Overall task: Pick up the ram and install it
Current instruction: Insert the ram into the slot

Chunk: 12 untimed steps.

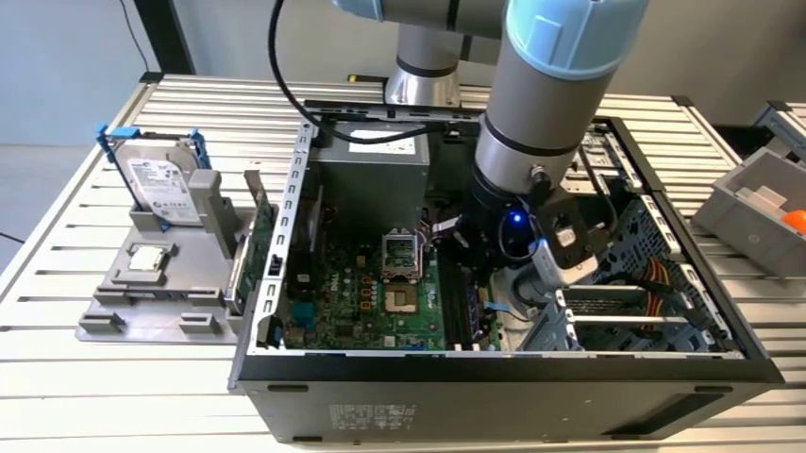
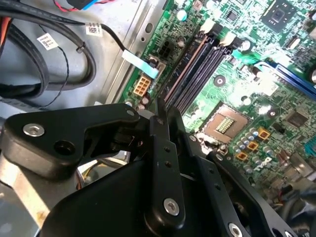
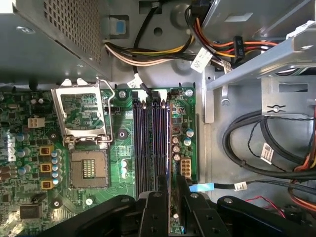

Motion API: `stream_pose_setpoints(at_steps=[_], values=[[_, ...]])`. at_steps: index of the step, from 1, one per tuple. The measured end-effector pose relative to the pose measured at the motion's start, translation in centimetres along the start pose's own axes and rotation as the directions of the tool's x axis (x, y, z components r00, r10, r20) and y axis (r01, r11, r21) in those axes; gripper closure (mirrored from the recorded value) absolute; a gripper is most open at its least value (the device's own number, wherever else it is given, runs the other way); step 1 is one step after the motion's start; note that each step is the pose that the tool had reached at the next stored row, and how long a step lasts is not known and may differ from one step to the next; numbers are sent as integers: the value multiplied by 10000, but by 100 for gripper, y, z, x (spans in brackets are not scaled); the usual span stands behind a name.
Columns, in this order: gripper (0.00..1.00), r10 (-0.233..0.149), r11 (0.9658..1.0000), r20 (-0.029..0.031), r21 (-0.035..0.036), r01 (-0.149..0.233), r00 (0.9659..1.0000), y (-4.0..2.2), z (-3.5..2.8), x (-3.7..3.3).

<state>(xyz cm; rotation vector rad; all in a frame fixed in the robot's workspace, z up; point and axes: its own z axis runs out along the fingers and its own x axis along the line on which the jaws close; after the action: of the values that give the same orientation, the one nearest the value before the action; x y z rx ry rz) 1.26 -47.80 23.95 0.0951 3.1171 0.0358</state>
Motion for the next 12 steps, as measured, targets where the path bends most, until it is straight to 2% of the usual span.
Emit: stream_pose_setpoints(at_steps=[7, 8, 10, 11, 12], values=[[0, 1, 10000, 2, 0, -1, 10000, -3, 127, -3], [0, 1, 10000, 22, -2, -1, 10000, -3, 132, -3], [0, -1, 10000, 23, 1, 1, 10000, -3, 135, -3], [100, -1, 10000, 24, -2, 1, 10000, -3, 138, -3], [100, -1, 10000, 23, -1, 1, 10000, -3, 140, -3]])
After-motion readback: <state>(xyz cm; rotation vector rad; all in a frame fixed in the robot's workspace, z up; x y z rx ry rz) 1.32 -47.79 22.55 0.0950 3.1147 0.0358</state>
